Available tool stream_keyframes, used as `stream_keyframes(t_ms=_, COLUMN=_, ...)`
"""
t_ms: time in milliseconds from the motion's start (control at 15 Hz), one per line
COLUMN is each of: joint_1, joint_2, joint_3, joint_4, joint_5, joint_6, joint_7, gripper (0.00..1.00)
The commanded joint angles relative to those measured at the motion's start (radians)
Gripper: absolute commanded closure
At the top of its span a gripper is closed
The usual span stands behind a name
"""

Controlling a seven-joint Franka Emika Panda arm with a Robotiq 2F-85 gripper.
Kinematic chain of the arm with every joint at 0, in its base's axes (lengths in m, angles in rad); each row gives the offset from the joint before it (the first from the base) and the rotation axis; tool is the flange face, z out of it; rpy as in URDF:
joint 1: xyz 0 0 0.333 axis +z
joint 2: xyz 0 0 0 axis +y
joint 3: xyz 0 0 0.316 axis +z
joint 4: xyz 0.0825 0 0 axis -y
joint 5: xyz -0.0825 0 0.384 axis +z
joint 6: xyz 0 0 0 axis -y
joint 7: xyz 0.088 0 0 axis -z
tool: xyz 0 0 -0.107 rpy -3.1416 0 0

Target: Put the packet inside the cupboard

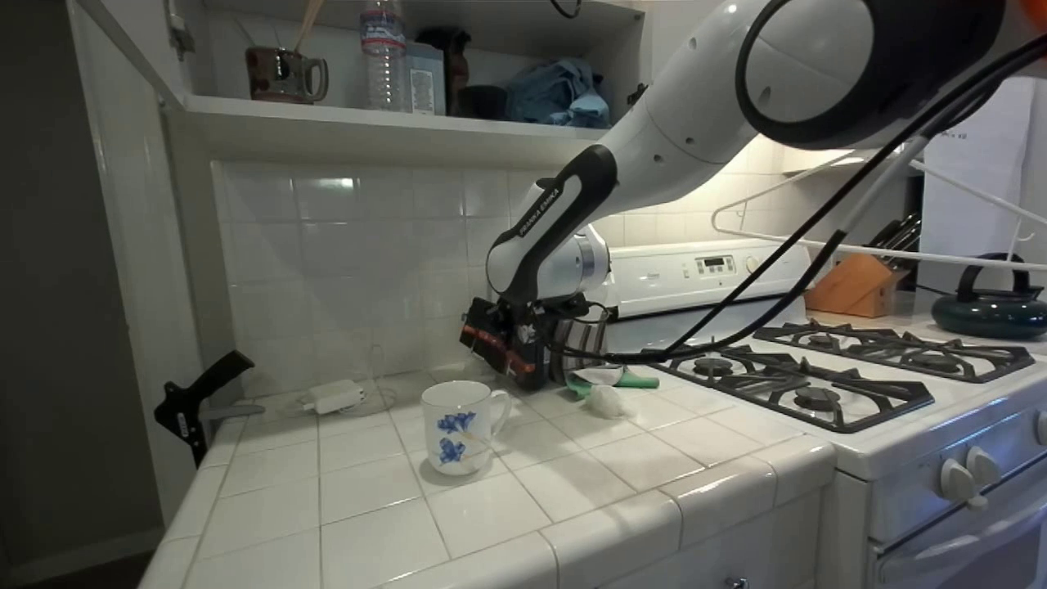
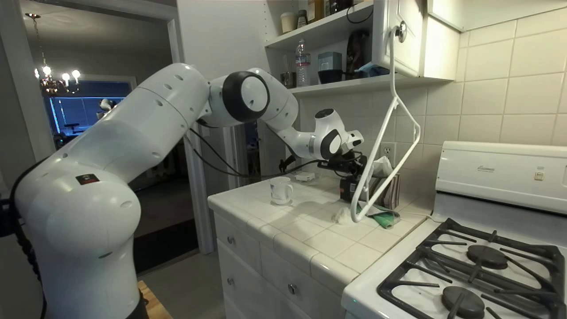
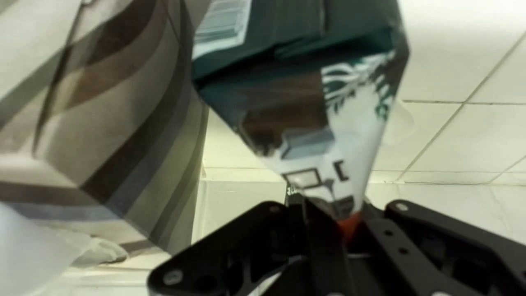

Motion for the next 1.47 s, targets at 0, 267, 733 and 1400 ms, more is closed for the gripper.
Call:
stream_keyframes(t_ms=0, joint_1=-0.065, joint_2=-0.161, joint_3=0.092, joint_4=-0.233, joint_5=-0.007, joint_6=0.126, joint_7=-0.052, gripper=1.00)
stream_keyframes(t_ms=267, joint_1=-0.192, joint_2=-0.282, joint_3=0.256, joint_4=-0.420, joint_5=0.041, joint_6=0.278, joint_7=-0.142, gripper=1.00)
stream_keyframes(t_ms=733, joint_1=-0.659, joint_2=-0.428, joint_3=0.793, joint_4=-0.722, joint_5=0.082, joint_6=0.429, joint_7=-0.297, gripper=1.00)
stream_keyframes(t_ms=1400, joint_1=-1.440, joint_2=-0.385, joint_3=1.513, joint_4=-1.052, joint_5=-0.003, joint_6=0.535, joint_7=-0.409, gripper=1.00)
